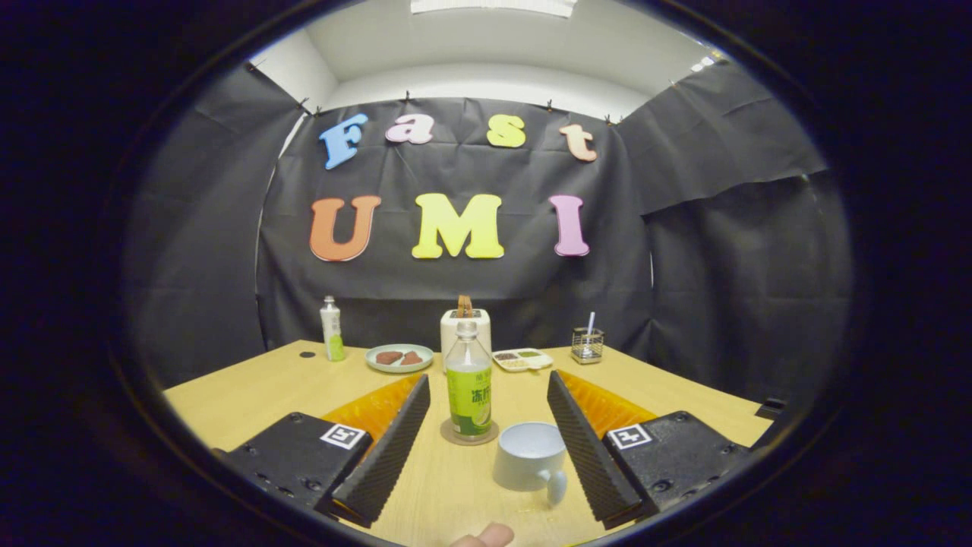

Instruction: Take the bottle from table, then pour the juice into the cup, finally place the bottle on the coaster

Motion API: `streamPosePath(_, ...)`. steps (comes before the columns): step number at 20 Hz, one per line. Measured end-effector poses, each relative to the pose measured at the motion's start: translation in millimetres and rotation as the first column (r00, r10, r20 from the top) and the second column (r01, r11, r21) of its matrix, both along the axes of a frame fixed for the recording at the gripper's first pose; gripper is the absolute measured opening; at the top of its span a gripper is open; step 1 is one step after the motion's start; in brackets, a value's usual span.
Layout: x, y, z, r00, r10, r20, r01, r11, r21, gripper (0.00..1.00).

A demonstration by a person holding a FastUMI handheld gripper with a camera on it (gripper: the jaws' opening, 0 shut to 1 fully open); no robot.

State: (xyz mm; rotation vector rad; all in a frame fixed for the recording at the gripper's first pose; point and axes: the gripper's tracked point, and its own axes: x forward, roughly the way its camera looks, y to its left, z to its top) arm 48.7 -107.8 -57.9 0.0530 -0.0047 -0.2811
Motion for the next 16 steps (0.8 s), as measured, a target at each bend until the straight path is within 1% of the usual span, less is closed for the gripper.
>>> streamPosePath(4, -39, 9, 16, 0.999, 0.043, -0.001, -0.043, 0.999, 0.017, 1.00)
streamPosePath(8, -72, 8, 24, 0.998, 0.044, -0.033, -0.044, 0.999, 0.007, 1.00)
streamPosePath(11, -89, 8, 28, 0.997, 0.027, -0.077, -0.030, 0.998, -0.046, 1.00)
streamPosePath(14, -97, 15, 29, 0.989, 0.035, -0.141, -0.052, 0.992, -0.116, 1.00)
streamPosePath(16, -99, 15, 28, 0.984, 0.022, -0.175, -0.052, 0.985, -0.166, 1.00)
